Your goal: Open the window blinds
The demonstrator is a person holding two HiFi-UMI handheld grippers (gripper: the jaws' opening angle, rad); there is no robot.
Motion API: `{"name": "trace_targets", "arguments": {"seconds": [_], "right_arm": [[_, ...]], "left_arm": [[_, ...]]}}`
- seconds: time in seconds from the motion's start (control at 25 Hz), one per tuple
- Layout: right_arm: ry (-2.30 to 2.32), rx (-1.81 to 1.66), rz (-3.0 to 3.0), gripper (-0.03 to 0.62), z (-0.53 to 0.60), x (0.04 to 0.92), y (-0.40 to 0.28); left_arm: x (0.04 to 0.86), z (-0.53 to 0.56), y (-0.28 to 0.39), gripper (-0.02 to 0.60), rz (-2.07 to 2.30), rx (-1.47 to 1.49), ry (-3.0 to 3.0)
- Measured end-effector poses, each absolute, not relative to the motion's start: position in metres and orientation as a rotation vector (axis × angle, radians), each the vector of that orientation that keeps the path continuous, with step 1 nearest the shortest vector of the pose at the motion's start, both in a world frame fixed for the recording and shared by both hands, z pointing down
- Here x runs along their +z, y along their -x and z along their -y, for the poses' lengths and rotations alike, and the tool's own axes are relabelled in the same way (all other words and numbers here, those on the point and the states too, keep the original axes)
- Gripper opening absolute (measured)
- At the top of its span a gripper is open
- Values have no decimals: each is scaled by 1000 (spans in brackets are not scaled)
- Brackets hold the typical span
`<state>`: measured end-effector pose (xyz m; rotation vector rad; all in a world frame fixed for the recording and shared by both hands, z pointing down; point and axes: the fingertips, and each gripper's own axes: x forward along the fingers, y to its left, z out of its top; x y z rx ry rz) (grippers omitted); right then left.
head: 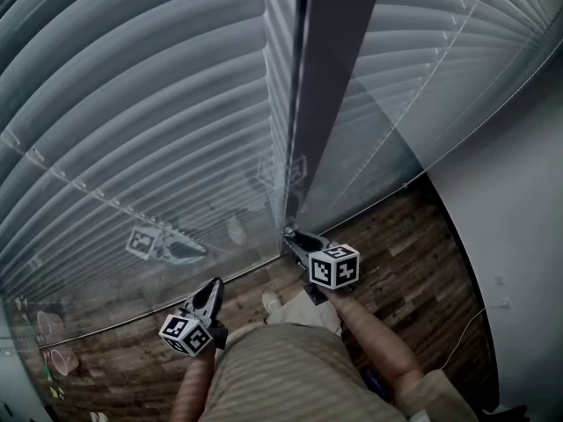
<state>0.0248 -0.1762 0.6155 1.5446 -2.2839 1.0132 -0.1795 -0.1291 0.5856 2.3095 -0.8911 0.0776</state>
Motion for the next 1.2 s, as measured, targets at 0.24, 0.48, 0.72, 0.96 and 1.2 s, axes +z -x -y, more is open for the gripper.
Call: {"name": "trace_targets", "arguments": {"seconds": [0.24,0.48,0.72,0.96,1.2], "right_arm": [[-1403,133,1862,129,175,611,-16],[-1434,340,2117,135,172,610,-16],[-1535,1169,2398,169,166,612,-36],[-1508,1397,2467,166,173,615,-27],[-1423,402,2051,129,174,610,-20]], "left_arm": [[587,129,176,11,882,85,-2311],[587,128,173,11,868,91,-2317],[585,128,177,11,878,97,-2307],[586,128,175,11,872,92,-2310],[584,128,172,11,870,89,-2314]]}}
